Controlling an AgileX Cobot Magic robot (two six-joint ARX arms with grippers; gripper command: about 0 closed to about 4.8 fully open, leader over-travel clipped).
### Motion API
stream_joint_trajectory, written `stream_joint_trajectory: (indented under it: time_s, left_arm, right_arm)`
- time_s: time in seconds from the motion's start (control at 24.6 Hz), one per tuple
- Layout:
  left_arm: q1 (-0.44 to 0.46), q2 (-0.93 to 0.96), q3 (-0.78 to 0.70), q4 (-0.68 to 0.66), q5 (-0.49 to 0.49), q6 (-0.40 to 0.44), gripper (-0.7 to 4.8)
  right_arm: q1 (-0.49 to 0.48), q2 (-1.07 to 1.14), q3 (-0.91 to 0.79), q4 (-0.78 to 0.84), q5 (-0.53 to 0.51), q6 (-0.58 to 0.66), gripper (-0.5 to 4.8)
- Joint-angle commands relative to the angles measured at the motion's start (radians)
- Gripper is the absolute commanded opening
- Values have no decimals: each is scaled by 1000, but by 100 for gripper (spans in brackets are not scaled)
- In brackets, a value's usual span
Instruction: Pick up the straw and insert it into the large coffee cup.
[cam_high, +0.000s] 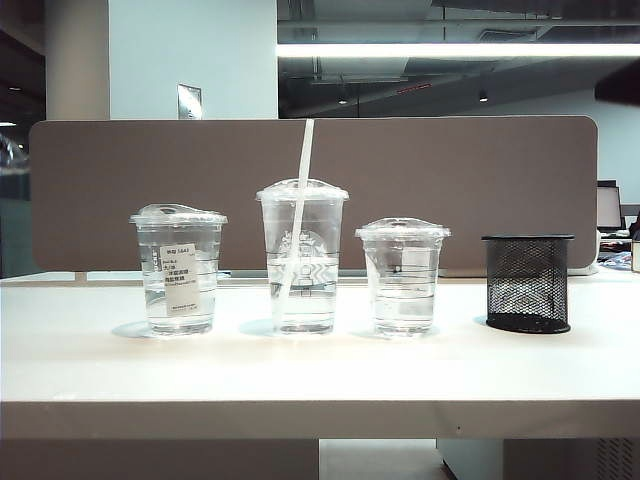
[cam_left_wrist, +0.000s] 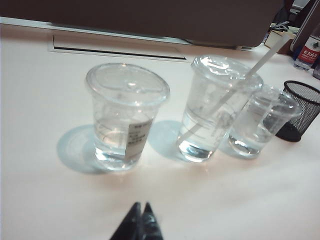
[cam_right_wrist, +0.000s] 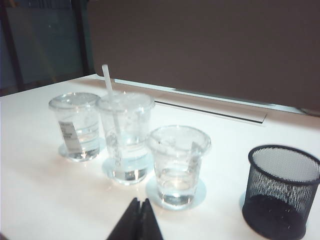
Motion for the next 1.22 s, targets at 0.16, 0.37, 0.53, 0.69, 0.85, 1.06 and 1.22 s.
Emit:
stream_joint_trajectory:
  time_s: [0.16,0.37,0.53,0.69,0.85,1.06,1.22]
  left_arm:
    - [-1,0,-61,21,0,2,-5]
    - [-1,0,-119,21,-3,-2,-5]
    - [-1,-1,-125,28,11,-49,-4]
    - [-1,-1,-125,25,7,-49,-4]
    - [-1,-35,-126,3,7,-38,-5]
    - [108,-180,-126,-85,0,167,-4]
    - [199,-309,-126,-142,-3,183,-4]
  right_arm:
    - [2,-25,-38,-91,-2,4,-5]
    - [2,-27,-38,-185,-5,5,-4]
    - [1,-27,-38,-253,-5,4,-1]
    - [1,-27,-38,-275,-5,4,-1]
    - [1,-27,-38,-275,-4,4,-1]
    - [1,-27,-38,-274,2,4,-1]
    - [1,-27,-38,-274,2,4,-1]
